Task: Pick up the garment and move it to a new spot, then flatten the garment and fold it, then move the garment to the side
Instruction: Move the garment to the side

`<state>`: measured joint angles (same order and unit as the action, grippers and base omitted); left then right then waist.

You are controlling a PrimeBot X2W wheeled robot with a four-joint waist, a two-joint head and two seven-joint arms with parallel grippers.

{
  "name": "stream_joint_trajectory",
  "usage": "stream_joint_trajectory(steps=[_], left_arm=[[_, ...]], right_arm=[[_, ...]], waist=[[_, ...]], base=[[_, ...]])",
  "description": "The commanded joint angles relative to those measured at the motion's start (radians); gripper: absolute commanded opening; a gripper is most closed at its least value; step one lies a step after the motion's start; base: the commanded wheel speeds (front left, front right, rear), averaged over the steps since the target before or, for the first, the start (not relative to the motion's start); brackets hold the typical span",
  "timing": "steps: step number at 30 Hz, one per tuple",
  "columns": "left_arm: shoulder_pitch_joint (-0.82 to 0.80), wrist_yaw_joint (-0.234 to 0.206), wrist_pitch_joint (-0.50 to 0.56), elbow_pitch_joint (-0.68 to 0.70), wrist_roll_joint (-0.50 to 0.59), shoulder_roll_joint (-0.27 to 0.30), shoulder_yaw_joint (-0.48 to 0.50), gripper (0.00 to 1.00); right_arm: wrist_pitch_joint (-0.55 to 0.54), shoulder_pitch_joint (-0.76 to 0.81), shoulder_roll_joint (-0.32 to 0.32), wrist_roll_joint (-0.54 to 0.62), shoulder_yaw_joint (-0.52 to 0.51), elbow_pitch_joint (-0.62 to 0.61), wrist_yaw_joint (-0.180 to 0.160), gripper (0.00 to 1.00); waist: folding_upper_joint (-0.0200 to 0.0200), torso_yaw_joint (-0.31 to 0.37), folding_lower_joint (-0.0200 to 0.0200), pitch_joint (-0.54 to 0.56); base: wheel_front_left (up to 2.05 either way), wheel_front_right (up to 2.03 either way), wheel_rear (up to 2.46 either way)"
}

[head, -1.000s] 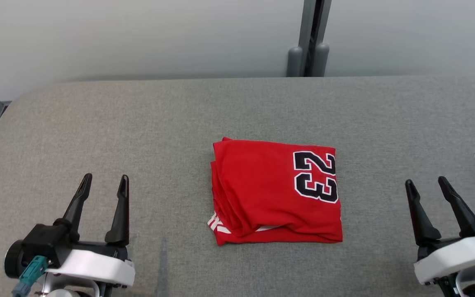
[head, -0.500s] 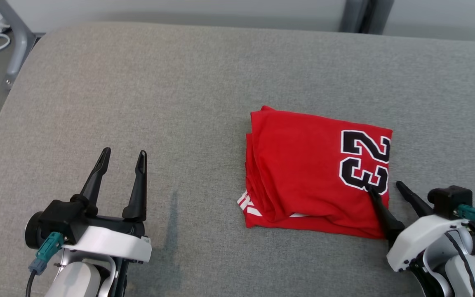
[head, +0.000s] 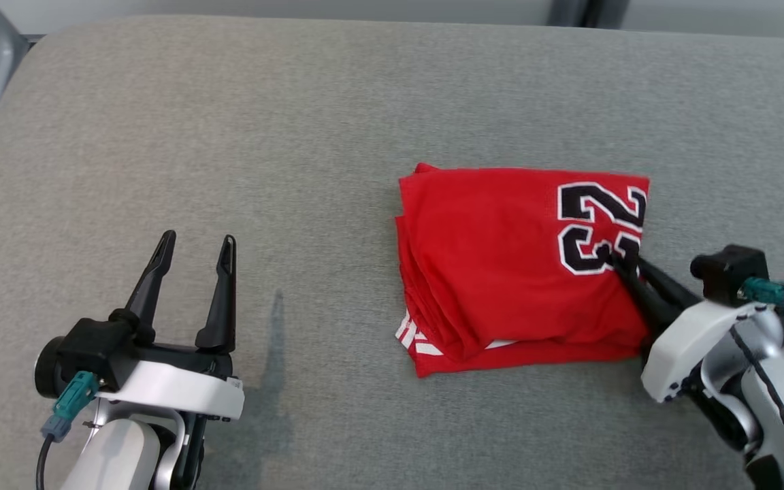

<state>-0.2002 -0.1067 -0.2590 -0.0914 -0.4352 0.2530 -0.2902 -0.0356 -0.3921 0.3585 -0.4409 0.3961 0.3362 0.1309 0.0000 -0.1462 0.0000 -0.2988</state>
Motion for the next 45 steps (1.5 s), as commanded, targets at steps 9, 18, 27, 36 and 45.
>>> stream_joint_trajectory(steps=[9, 18, 27, 36, 45], left_arm=[[-0.005, 0.008, -0.004, 0.026, 0.017, 0.017, 0.025, 1.0], [-0.036, 0.01, 0.008, 0.063, 0.031, 0.044, 0.028, 1.0], [-0.108, 0.024, 0.064, 0.118, 0.056, 0.086, 0.012, 1.0], [-0.185, 0.042, 0.124, 0.184, 0.087, 0.115, -0.022, 1.0], [-0.218, 0.051, 0.151, 0.214, 0.096, 0.134, -0.033, 1.0]], right_arm=[[-0.103, -0.078, 0.217, 0.068, 0.097, -0.34, 0.0, 0.0], [-0.214, -0.146, 0.365, 0.022, 0.073, -0.509, 0.0, 0.0], [-0.122, -0.226, 0.378, -0.039, 0.056, -0.315, 0.0, 0.0], [0.025, -0.357, 0.467, -0.032, 0.08, 0.019, 0.0, 0.0], [0.106, -0.446, 0.499, 0.037, 0.04, 0.209, 0.0, 0.0]], waist=[[0.0, 0.181, 0.0, -0.004], [0.0, 0.363, 0.0, -0.054], [0.0, 0.459, 0.0, -0.167], [0.0, 0.46, 0.0, -0.288], [0.0, 0.469, 0.0, -0.338]], base=[[0.0, 0.0, 0.0], [0.0, 0.0, 0.0], [0.0, 0.0, 0.0], [0.0, 0.0, 0.0], [0.0, 0.0, 0.0]])
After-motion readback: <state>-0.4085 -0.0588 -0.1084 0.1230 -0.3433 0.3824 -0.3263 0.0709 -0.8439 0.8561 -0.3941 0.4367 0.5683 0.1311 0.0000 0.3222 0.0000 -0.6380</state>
